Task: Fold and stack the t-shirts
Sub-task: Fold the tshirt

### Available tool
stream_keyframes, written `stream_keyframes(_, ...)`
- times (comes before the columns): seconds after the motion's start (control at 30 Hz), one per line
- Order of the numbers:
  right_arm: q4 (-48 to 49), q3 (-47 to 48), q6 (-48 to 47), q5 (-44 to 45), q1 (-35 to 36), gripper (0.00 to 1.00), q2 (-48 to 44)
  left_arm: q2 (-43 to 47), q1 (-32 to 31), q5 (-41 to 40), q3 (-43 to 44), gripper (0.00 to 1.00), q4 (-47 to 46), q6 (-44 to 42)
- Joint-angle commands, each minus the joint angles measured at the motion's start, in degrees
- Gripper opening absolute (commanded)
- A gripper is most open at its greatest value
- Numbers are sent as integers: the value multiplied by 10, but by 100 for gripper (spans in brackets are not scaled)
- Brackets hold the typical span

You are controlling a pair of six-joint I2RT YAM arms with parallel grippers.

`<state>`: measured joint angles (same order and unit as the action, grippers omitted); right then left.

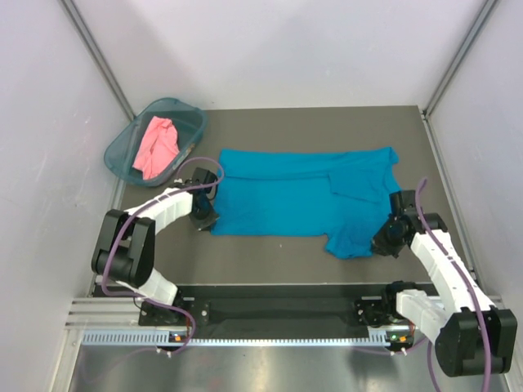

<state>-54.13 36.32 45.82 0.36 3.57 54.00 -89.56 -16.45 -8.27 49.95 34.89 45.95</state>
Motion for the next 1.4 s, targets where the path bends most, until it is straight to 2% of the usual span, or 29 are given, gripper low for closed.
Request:
stream_keyframes(0.0,-32,37,-14,18,-3,0,-14,-14,4,-24,3,0,13,-4)
stream_keyframes(0.37,-86,145,-60,58,-18,0,-13,43,4,-40,14,0,61,-26)
stream_keyframes(0.57,-70,183,-85,59,-30,0,22,36,4,-36,63,0,67,-50)
stream_keyframes(1.03,26,348,-143,-2,-95,0,206,-98,5,-48,244,0,95,-92)
stream_keyframes(1.07,33,353,-144,-27,-95,0,214,-112,5,-53,263,0,97,-94)
stream_keyframes(1.37,75,428,-177,-77,-112,0,312,-184,19,-53,349,0,109,-97)
